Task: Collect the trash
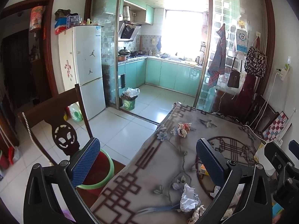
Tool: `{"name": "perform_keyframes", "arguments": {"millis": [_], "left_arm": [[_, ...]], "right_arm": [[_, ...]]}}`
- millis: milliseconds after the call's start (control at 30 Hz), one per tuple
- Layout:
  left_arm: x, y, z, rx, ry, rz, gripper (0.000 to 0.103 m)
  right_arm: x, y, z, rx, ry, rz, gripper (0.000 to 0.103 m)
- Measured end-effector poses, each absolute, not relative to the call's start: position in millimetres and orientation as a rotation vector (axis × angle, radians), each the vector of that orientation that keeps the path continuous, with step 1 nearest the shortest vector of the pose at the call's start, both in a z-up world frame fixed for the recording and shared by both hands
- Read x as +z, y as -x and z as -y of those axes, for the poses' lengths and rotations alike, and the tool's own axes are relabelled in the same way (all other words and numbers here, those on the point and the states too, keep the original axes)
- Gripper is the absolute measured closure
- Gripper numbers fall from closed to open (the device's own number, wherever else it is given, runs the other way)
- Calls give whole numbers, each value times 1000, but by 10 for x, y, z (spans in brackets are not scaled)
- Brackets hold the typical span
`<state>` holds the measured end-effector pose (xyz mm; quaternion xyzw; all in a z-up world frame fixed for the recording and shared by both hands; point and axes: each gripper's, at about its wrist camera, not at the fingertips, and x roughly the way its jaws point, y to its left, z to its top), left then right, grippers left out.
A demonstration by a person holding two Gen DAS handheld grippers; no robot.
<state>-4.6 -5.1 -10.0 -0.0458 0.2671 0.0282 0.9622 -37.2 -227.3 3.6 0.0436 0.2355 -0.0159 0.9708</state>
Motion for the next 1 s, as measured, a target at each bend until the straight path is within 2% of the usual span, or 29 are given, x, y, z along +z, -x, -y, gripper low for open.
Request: {"name": "perform_keyframes", "arguments": {"millis": [1000], "left_arm": [[-124, 40, 75, 97, 59, -538, 0]], "right_arm": [[28, 354, 2287, -36, -80, -483, 0]]}}
